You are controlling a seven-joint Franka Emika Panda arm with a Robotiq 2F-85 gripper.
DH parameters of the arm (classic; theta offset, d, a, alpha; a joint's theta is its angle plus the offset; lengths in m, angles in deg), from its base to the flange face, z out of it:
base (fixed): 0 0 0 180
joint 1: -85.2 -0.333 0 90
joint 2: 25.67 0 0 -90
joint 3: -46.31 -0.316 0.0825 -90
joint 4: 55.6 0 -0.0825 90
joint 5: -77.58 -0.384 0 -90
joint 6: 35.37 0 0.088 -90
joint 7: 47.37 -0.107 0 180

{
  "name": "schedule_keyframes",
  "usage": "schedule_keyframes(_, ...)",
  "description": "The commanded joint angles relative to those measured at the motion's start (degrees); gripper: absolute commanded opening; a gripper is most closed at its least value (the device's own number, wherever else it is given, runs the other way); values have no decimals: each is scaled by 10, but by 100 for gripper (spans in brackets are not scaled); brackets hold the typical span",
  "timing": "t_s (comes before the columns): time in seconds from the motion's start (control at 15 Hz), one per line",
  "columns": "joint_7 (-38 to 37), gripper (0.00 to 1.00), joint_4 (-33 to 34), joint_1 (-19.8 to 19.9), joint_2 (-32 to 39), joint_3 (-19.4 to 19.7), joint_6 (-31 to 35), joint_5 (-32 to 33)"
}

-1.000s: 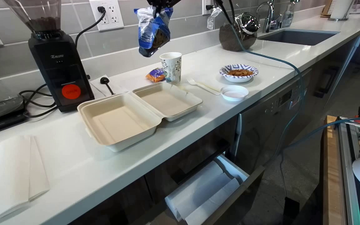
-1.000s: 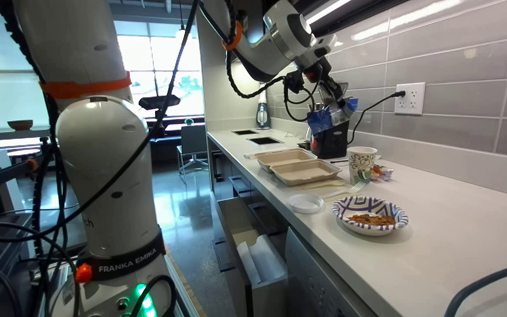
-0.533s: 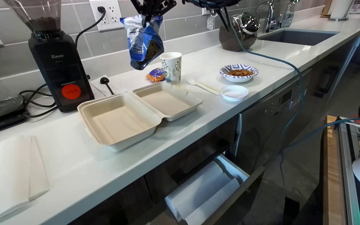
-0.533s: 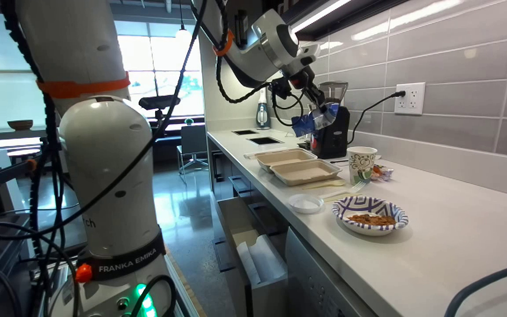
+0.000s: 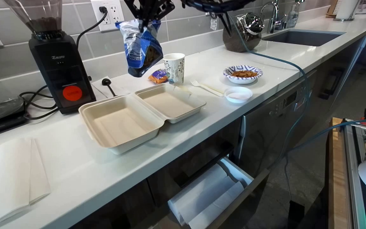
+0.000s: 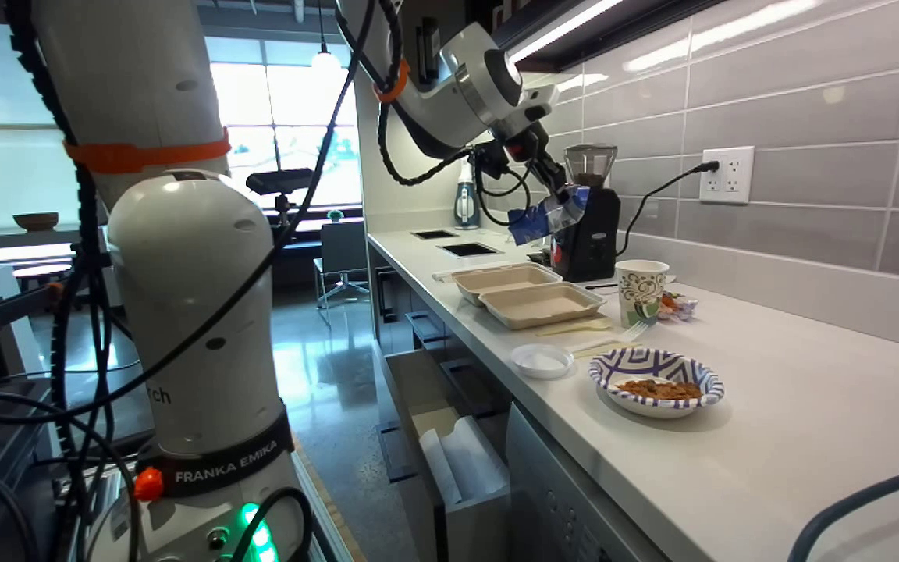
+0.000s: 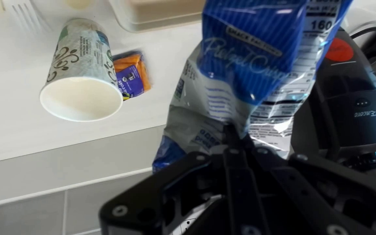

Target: Pour the snacks out of the white and blue packet and into the food pack.

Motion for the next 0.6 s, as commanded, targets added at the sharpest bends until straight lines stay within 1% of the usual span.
schedule_keyframes(0.0,14,0,4,-12,21,-7,21,-4)
schedule_keyframes(0.13,13,0,3,-16,24,-11,38,6)
schedule_keyframes(0.53,-9,0,6,-11,34,-18,105,66)
